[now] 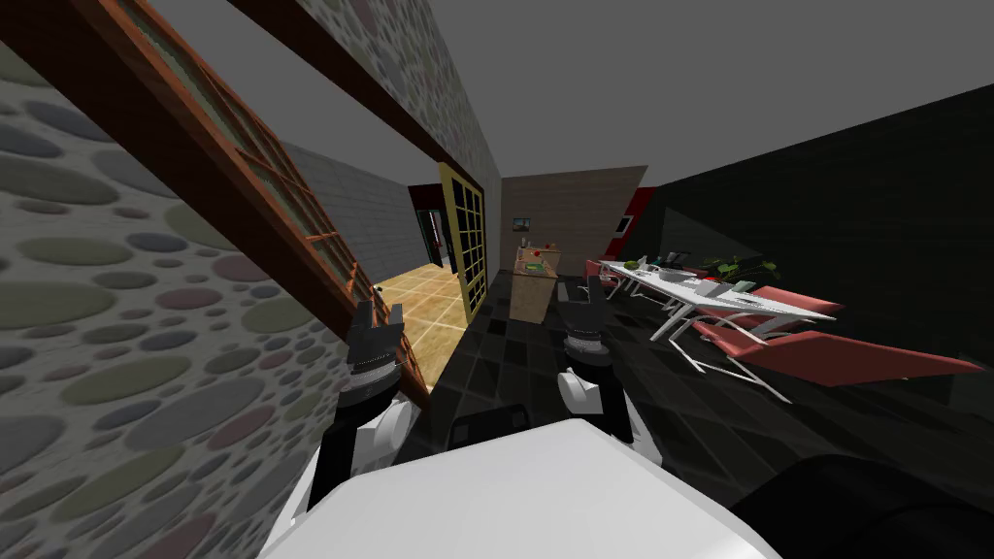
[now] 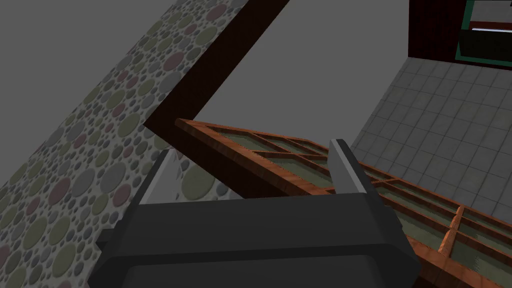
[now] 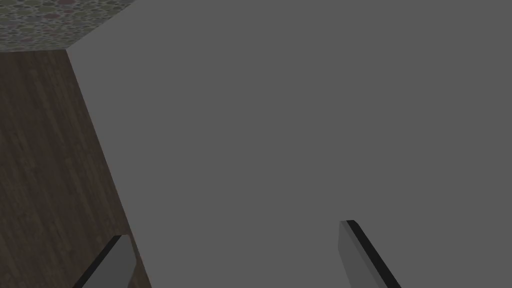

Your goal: Push the door open

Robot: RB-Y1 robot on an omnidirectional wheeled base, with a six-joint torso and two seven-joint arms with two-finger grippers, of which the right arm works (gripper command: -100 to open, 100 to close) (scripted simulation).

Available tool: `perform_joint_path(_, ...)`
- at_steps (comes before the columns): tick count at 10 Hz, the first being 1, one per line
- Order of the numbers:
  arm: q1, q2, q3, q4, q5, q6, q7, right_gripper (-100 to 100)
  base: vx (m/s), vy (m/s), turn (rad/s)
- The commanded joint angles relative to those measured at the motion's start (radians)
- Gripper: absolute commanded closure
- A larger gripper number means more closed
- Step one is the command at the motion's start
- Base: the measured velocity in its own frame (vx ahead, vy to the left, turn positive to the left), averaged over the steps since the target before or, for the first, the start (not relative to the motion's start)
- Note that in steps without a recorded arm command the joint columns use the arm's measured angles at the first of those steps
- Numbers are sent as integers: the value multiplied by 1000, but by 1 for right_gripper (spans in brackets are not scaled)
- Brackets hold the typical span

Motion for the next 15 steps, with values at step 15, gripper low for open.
perform_joint_path(15, 49, -85, 17, 258, 167, -149, 258, -100, 174, 1, 74)
